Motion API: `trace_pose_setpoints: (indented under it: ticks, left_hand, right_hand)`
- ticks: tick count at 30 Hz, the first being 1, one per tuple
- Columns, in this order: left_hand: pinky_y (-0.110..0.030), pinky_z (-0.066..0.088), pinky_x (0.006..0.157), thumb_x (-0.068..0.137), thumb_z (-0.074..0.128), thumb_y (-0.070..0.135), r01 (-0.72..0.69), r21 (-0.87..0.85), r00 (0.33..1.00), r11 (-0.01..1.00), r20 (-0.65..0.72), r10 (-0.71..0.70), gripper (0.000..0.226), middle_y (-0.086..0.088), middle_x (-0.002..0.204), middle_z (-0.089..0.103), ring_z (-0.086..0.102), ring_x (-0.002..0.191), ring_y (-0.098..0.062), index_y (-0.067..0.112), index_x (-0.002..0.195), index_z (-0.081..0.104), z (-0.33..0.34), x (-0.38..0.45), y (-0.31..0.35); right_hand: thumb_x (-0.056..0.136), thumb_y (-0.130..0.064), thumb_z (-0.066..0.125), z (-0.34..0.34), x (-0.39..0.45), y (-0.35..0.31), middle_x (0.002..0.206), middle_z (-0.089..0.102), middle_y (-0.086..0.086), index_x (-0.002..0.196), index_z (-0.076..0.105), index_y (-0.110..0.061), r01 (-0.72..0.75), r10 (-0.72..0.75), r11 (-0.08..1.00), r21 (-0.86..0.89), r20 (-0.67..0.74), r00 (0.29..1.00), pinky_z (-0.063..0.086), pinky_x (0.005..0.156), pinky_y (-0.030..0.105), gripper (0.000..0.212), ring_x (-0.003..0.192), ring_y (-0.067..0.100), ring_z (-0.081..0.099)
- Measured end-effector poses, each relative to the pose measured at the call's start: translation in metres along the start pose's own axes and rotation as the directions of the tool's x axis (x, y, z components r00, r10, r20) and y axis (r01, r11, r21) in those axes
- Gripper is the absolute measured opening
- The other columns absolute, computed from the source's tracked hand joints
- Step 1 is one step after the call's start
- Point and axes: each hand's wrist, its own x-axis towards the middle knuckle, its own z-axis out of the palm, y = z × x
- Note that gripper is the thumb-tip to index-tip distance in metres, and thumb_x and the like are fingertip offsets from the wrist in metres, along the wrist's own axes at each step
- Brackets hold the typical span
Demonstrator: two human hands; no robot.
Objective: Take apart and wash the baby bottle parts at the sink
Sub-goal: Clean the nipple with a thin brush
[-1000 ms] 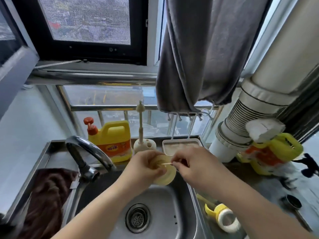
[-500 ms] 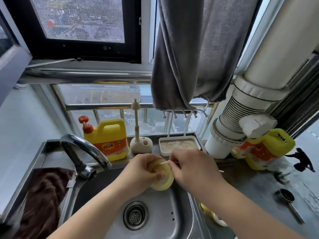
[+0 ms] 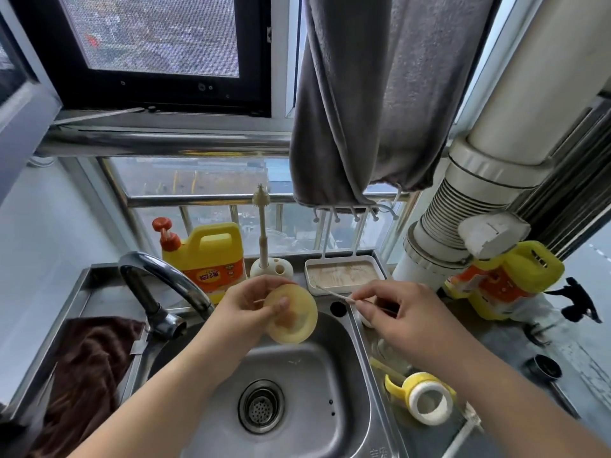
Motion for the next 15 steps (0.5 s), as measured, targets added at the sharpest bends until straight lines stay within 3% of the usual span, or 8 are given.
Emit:
trace_pose_setpoints:
  ticks: [3,5,8,11,13,15]
  left_hand:
    - [-0.025,0.055,0.052,0.077,0.061,0.007,0.183,-0.320,0.983,0.930,0.076,-0.167,0.025,-0.016,0.092,0.070,0.065,0.068,-0.024,0.007,0.100,0.069,0.003,-0.003,0.006]
    - [-0.023,0.052,0.044,0.071,0.059,0.008,0.271,-0.397,0.962,0.877,0.134,-0.237,0.027,-0.019,0.084,0.068,0.061,0.056,-0.020,0.006,0.095,0.071,0.005,-0.003,0.011]
    - [-0.023,0.051,0.045,0.075,0.058,0.009,0.339,-0.377,0.935,0.862,0.233,-0.266,0.030,-0.022,0.089,0.064,0.058,0.056,-0.021,0.003,0.102,0.069,0.006,-0.003,0.013]
    - [-0.022,0.053,0.052,0.071,0.070,0.025,0.383,-0.359,0.903,0.851,0.340,-0.263,0.039,-0.023,0.098,0.063,0.056,0.065,-0.022,0.001,0.102,0.071,0.004,-0.006,0.013]
    - [-0.022,0.054,0.056,0.055,0.089,0.032,0.385,-0.337,0.883,0.859,0.406,-0.236,0.057,-0.021,0.097,0.064,0.057,0.067,-0.021,0.001,0.099,0.073,0.001,-0.009,0.012]
    - [-0.022,0.054,0.056,0.036,0.097,0.022,0.373,-0.310,0.875,0.874,0.431,-0.221,0.078,-0.021,0.097,0.064,0.058,0.066,-0.020,-0.002,0.105,0.069,-0.003,-0.011,0.012]
  right_hand:
    - [0.088,-0.019,0.065,0.001,-0.005,-0.002,0.059,0.057,-0.029,0.088,0.072,-0.028,0.031,-0.033,0.997,0.064,0.028,0.999,0.037,0.055,0.007,0.012,0.059,-0.004,0.054]
    - [0.088,-0.017,0.066,0.001,-0.006,-0.003,0.059,0.057,-0.029,0.091,0.074,-0.025,0.054,-0.057,0.996,0.078,0.040,0.998,0.037,0.055,0.007,0.012,0.059,-0.003,0.055]
    - [0.086,-0.017,0.068,0.001,-0.005,-0.005,0.066,0.060,-0.032,0.092,0.075,-0.026,0.095,-0.096,0.994,0.047,0.017,0.995,0.040,0.060,0.008,0.013,0.066,-0.004,0.058]
    - [0.085,-0.021,0.070,0.001,-0.002,-0.005,0.072,0.061,-0.033,0.091,0.075,-0.030,0.131,-0.131,0.991,-0.022,0.004,0.991,0.041,0.062,0.009,0.013,0.071,-0.003,0.059]
    - [0.085,-0.022,0.070,0.000,-0.001,-0.005,0.072,0.062,-0.031,0.092,0.075,-0.030,0.145,-0.145,0.988,-0.043,0.005,0.989,0.044,0.065,0.010,0.012,0.074,-0.003,0.060]
    - [0.085,-0.024,0.069,0.000,-0.001,-0.004,0.077,0.066,-0.027,0.093,0.074,-0.031,0.156,-0.156,0.985,-0.066,0.003,0.988,0.047,0.068,0.014,0.012,0.078,-0.002,0.061]
